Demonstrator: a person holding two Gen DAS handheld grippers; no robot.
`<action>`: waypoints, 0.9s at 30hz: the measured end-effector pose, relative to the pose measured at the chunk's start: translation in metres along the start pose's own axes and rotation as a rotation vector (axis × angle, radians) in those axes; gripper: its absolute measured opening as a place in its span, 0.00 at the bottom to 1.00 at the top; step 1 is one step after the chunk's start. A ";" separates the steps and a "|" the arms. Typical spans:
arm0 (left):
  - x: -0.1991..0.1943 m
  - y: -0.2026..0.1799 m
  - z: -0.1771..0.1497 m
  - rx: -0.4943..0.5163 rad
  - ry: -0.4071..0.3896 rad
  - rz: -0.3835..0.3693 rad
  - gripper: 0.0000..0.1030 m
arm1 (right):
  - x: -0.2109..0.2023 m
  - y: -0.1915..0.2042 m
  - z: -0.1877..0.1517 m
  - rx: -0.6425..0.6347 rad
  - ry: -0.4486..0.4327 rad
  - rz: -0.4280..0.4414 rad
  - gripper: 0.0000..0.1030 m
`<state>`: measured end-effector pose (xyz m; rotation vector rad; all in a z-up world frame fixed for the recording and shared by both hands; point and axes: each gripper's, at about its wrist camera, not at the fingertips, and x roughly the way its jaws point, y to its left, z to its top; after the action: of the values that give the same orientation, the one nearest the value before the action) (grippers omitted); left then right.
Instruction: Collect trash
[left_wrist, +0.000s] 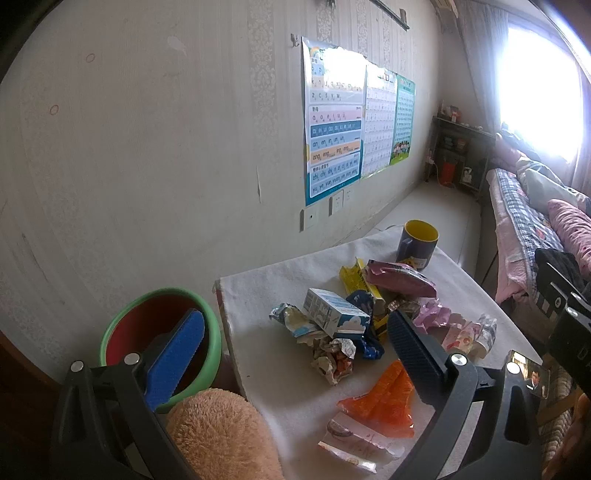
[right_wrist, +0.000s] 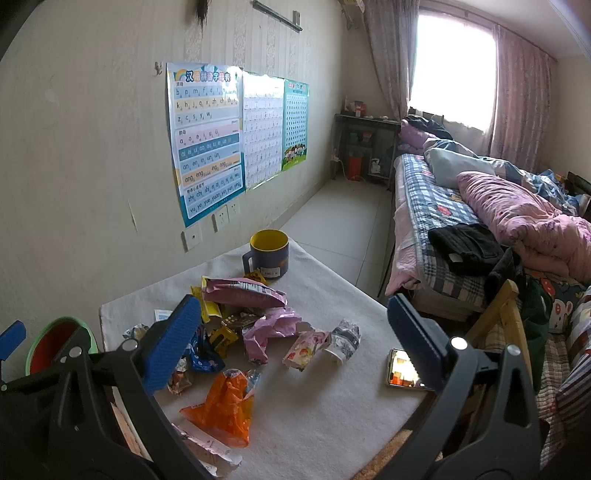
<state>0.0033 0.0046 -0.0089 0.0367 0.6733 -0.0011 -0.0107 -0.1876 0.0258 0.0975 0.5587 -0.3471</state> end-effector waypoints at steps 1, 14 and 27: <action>0.000 0.001 0.000 0.000 0.001 0.000 0.92 | 0.000 0.000 -0.001 0.000 0.001 0.000 0.97; 0.000 0.000 0.000 -0.001 0.000 0.000 0.92 | 0.001 0.000 -0.003 -0.003 0.004 0.001 0.97; 0.001 -0.001 -0.001 -0.013 -0.002 0.009 0.92 | 0.003 -0.001 -0.008 -0.006 0.011 0.001 0.97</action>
<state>0.0029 0.0035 -0.0104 0.0274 0.6712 0.0121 -0.0126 -0.1878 0.0178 0.0947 0.5707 -0.3437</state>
